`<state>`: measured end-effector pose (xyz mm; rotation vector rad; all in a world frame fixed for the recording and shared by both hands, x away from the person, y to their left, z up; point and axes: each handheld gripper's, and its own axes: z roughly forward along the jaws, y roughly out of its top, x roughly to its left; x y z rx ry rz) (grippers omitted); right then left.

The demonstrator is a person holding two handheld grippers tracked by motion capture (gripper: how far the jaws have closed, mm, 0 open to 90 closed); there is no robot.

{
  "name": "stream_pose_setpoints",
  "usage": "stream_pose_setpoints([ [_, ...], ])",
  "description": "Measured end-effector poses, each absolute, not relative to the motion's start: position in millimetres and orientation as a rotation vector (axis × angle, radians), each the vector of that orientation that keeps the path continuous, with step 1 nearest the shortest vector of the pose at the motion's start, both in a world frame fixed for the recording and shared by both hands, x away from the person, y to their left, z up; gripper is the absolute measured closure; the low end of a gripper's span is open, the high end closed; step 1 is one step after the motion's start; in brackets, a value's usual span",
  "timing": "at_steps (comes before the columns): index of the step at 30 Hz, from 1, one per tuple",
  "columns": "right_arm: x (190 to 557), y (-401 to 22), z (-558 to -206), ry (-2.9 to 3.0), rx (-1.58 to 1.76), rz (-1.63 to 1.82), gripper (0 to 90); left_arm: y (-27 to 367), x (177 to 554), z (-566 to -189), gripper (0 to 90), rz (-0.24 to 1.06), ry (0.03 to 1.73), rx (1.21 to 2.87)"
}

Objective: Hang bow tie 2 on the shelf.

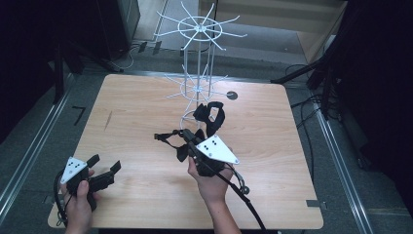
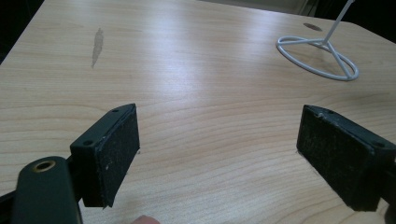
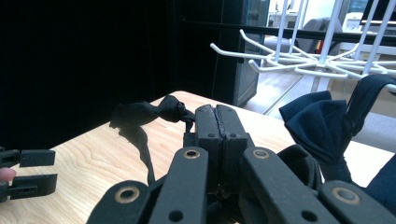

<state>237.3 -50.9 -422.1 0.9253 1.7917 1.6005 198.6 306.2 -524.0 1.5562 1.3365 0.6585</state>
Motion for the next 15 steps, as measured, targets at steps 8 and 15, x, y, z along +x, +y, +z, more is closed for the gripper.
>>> stream_pose_setpoints([
  [8, 239, -53, -415, 1.775, 0.92, 1.605, 90.0, 306, 199, -524, 14.0, 0.659, 1.337, 1.557],
  [15, 241, -53, -410, 1.766, 0.923, 1.612, 90.0, 306, 199, -524, 14.0, 0.659, 1.337, 1.556],
])
